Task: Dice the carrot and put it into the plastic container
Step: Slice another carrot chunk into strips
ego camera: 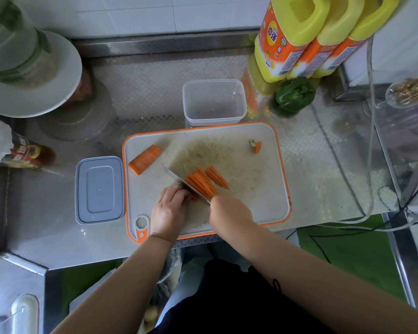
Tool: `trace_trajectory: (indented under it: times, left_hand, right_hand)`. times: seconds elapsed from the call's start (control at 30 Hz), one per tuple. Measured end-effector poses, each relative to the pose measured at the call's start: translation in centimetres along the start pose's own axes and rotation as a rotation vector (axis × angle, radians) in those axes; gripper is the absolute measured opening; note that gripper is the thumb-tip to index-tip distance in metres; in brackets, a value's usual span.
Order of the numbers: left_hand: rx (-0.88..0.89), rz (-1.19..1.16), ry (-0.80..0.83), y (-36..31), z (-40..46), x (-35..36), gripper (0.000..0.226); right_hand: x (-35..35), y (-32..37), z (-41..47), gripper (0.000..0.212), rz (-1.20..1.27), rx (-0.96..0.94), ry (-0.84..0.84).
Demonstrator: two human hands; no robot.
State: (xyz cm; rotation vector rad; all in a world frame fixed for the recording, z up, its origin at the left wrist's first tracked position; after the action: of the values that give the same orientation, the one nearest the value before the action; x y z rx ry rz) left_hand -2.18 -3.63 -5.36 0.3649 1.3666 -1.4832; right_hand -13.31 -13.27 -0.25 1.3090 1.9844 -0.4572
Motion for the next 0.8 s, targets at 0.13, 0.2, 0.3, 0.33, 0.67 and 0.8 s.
trace_trajectory:
  times: [0.13, 0.2, 0.3, 0.33, 0.67, 0.8]
  left_hand:
    - [-0.002, -0.007, 0.019, -0.1, 0.1, -0.1, 0.017]
    - [-0.014, -0.011, 0.023, -0.1, 0.1, -0.1, 0.017]
    - [-0.029, -0.020, 0.009, -0.2, 0.1, -0.2, 0.018]
    - [-0.033, -0.020, 0.006, -0.3, 0.1, -0.2, 0.018]
    - [0.008, 0.017, -0.018, 0.2, -0.1, -0.3, 0.019]
    - [0.065, 0.034, 0.013, 0.3, 0.0, -0.5, 0.020]
  right_hand:
    - [0.5, 0.0, 0.0, 0.016, 0.042, 0.003, -0.010]
    - [0.6, -0.3, 0.1, 0.016, 0.072, 0.002, -0.011]
    - [0.2, -0.8, 0.6, 0.030, 0.116, 0.003, 0.036]
    - [0.1, -0.8, 0.7, 0.033, 0.117, -0.007, 0.046]
    - [0.1, -0.4, -1.1, 0.034, 0.065, -0.112, -0.066]
    - [-0.4, 0.0, -0.7, 0.021, 0.036, -0.082, -0.037]
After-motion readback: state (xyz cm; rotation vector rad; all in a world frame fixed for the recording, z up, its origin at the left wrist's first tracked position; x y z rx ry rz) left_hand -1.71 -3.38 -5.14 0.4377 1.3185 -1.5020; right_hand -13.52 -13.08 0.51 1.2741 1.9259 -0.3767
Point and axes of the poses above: each hand's wrist, its own z-axis towards the middle knuckle, its own x-axis out of the palm, y = z × x, the point moved 5 cm from there along z, towards the middle knuckle, and after that the axes turned 10 degrees about x, right-handed, at the moved point
